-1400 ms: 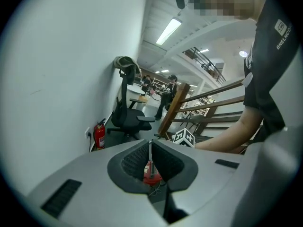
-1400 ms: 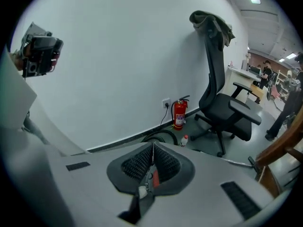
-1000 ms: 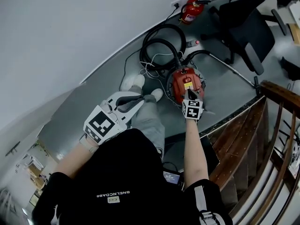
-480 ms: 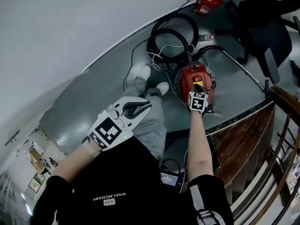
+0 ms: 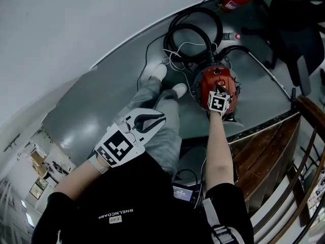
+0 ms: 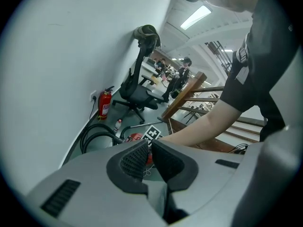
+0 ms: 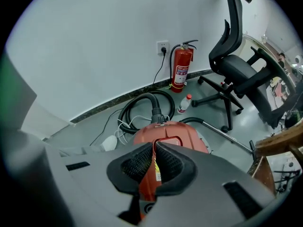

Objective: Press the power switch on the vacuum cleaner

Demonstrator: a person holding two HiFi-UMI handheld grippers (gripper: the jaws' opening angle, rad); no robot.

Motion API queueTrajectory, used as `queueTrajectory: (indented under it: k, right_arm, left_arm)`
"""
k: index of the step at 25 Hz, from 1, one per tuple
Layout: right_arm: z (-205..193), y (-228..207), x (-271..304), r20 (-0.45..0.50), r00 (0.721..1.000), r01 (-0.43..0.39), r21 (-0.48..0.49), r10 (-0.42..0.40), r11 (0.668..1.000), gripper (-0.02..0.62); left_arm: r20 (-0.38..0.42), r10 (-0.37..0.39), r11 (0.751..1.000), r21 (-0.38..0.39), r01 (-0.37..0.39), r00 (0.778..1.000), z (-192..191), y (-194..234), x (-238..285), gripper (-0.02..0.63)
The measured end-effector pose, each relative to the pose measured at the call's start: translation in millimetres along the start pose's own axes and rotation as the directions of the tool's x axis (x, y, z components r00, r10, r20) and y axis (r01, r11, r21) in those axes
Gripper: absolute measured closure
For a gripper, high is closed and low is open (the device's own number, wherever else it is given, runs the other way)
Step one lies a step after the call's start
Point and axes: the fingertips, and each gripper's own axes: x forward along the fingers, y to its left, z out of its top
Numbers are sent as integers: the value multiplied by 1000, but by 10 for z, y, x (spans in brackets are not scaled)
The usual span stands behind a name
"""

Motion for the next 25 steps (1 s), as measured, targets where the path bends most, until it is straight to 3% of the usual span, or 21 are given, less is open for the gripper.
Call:
queueTrajectory:
  k: [9, 25]
  right_arm:
    - [-98, -108, 196, -73, 997, 39, 90, -33, 995, 568]
    - [-136, -25, 269, -116, 993, 31, 24, -28, 999, 568]
  left_arm:
    - [-4, 1, 999, -32, -1, 1000, -121, 17, -13, 591]
    - [21, 4, 998, -68, -3, 1000, -166, -1, 5, 591]
